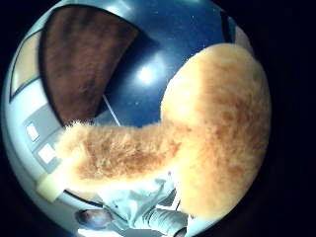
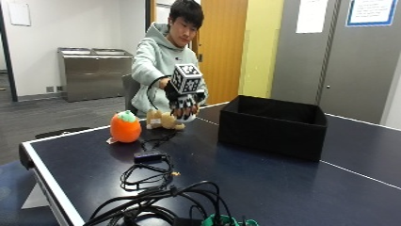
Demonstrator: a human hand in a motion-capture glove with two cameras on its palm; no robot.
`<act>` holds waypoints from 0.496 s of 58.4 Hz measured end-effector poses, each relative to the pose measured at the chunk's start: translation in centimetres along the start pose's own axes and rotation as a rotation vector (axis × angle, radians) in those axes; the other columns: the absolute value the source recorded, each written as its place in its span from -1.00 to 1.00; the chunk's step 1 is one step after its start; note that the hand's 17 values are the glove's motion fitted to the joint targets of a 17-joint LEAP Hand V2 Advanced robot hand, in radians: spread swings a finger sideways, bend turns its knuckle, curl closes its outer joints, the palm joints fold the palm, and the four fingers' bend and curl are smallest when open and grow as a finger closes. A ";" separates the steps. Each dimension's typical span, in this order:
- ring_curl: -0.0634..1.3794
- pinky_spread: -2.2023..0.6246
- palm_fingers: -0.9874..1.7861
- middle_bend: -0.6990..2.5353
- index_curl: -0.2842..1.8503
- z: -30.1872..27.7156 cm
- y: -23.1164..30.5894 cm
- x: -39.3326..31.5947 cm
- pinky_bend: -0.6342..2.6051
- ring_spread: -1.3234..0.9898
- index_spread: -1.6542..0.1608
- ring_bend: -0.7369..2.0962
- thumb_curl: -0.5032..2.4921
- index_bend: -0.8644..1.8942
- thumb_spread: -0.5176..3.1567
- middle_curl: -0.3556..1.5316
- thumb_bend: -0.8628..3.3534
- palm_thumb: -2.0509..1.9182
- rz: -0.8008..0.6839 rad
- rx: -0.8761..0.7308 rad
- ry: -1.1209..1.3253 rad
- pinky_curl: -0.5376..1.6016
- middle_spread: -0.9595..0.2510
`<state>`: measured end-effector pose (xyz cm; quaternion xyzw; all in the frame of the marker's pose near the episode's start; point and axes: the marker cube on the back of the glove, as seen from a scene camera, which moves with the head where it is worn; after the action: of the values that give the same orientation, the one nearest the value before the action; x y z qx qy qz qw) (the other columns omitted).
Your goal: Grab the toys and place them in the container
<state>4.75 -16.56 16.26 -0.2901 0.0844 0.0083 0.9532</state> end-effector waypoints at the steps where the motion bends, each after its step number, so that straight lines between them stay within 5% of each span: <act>1: -0.34 0.28 0.40 -0.32 -0.24 -0.6 0.7 -0.3 0.10 -0.15 0.42 0.14 -0.21 -0.09 -0.29 -0.35 -0.54 0.41 -0.010 0.015 -0.001 -0.06 0.20; 17: -0.27 0.27 0.37 -0.29 -0.11 -10.1 10.6 -7.7 0.12 -0.17 0.39 0.15 -0.14 -0.10 -0.36 -0.27 -0.56 0.42 -0.132 0.151 0.077 -0.04 0.16; 29: -0.23 0.27 0.35 -0.29 0.00 -15.5 12.3 -15.1 0.13 -0.17 0.37 0.17 -0.10 -0.11 -0.39 -0.22 -0.58 0.42 -0.221 0.223 0.129 -0.03 0.14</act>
<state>-13.33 -14.44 -0.72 -0.1901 0.1132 -0.1243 0.9672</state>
